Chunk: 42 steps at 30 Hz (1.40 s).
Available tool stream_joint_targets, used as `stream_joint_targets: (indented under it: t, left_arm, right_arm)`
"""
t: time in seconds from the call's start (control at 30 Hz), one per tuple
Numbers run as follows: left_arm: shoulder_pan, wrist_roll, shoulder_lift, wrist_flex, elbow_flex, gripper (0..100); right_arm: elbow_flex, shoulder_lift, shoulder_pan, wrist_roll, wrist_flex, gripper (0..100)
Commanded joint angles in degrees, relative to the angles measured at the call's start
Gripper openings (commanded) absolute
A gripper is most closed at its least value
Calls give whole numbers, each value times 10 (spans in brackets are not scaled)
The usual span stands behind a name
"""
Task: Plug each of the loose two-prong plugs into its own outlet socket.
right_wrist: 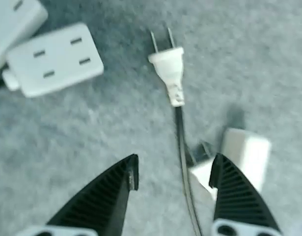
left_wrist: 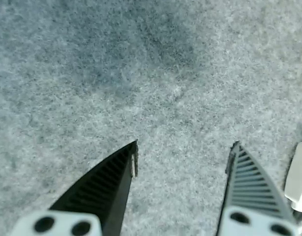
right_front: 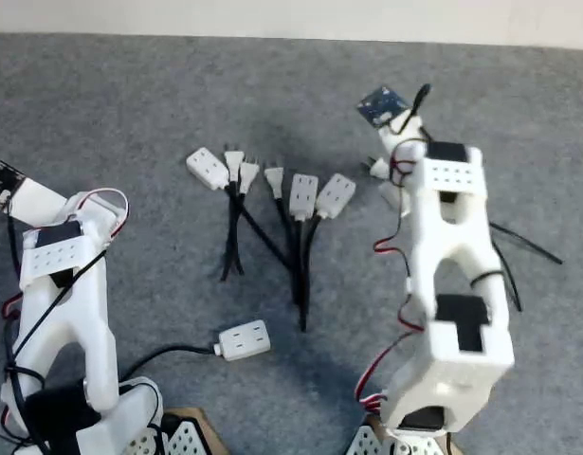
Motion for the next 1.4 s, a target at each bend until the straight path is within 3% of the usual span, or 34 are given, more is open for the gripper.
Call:
stream_joint_targets:
  t: [0.0,0.37,0.47,0.57,0.77,0.97,1.03,1.23,1.37]
  left_arm:
    - [9,-1,-7,-9,-2,298]
    - [21,-4,-7,-9,-2,298]
    - [29,-34,-6,-9,-1,298]
    - [29,-43,-6,-11,5,298]
    - [29,-44,-7,-47,21,298]
    - [29,-44,-7,-47,21,298]
    - [29,-44,-7,-47,20,298]
    - [35,-43,-7,-46,21,298]
    - [40,-43,-7,-46,21,298]
  right_arm:
    - [-57,64,-11,-37,-38,231]
    - [-344,310,7,-83,-22,226]
    - [-369,323,-8,-85,15,145]
    - [-393,324,-12,-94,55,3]
    - [-445,324,9,-93,182,5]
    - [-621,324,22,-80,417,5]
    - [-657,319,20,-70,436,5]
    - [-583,223,28,-78,436,5]
    - [-477,105,-3,-126,436,5]
